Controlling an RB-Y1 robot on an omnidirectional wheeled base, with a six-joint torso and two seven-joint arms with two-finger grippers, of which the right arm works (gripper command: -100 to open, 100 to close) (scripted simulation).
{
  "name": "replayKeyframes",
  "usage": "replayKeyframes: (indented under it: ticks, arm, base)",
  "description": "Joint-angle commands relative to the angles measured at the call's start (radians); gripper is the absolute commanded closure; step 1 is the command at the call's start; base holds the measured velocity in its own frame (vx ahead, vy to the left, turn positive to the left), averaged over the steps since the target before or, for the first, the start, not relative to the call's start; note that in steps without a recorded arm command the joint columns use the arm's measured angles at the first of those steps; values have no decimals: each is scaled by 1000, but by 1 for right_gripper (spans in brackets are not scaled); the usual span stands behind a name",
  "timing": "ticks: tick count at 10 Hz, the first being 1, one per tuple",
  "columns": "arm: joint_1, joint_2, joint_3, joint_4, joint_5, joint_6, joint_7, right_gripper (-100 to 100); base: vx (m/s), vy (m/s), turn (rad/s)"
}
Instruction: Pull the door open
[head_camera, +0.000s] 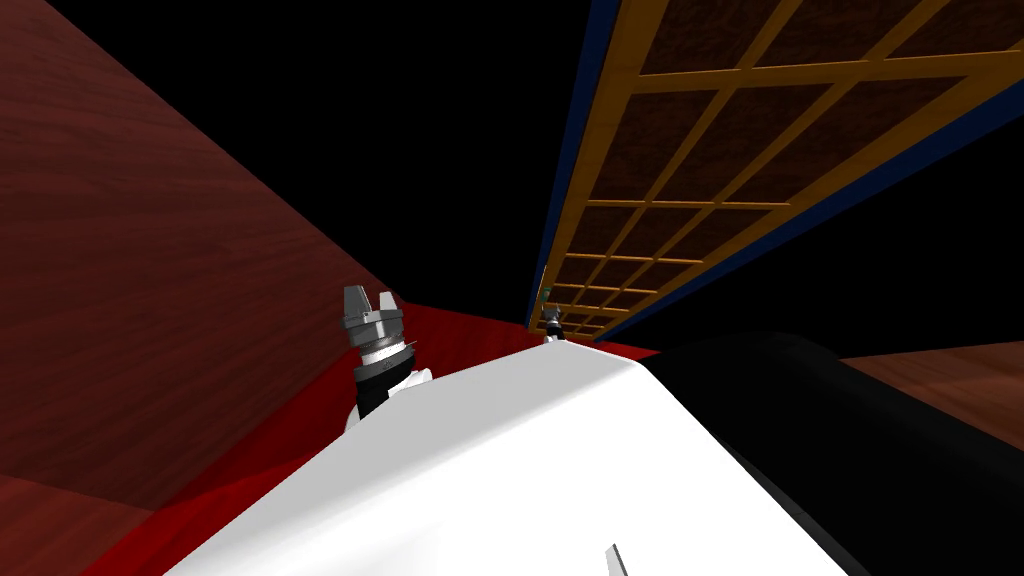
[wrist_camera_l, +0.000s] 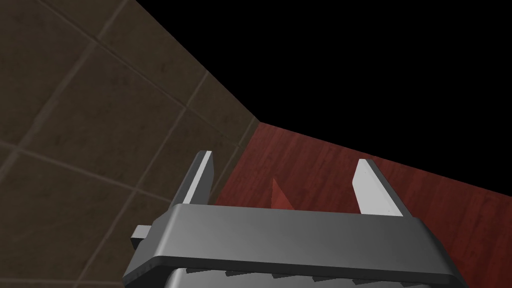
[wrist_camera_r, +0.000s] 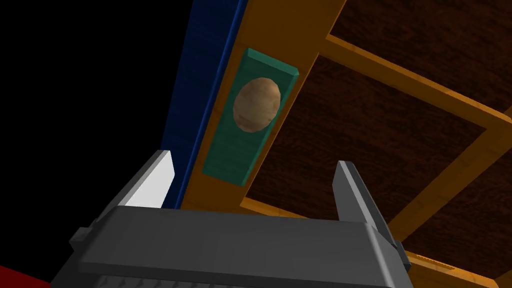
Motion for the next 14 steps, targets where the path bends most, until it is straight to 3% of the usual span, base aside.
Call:
replayKeyframes:
  ticks: [1,12,13,14]
  arm:
    - [0,4,7,-8,-19,4,-50,-100]
    - [-5,27,42,-31,-115,13,-305,-100]
    - [-6,26,40,-30,-111,12,-292,-100]
    - [8,-1,39,-23,-116,7,-327,-100]
  base:
    - [-49,-10,33]
    - [-45,-8,27]
    - [-16,-3,3]
    - [138,-1,94]
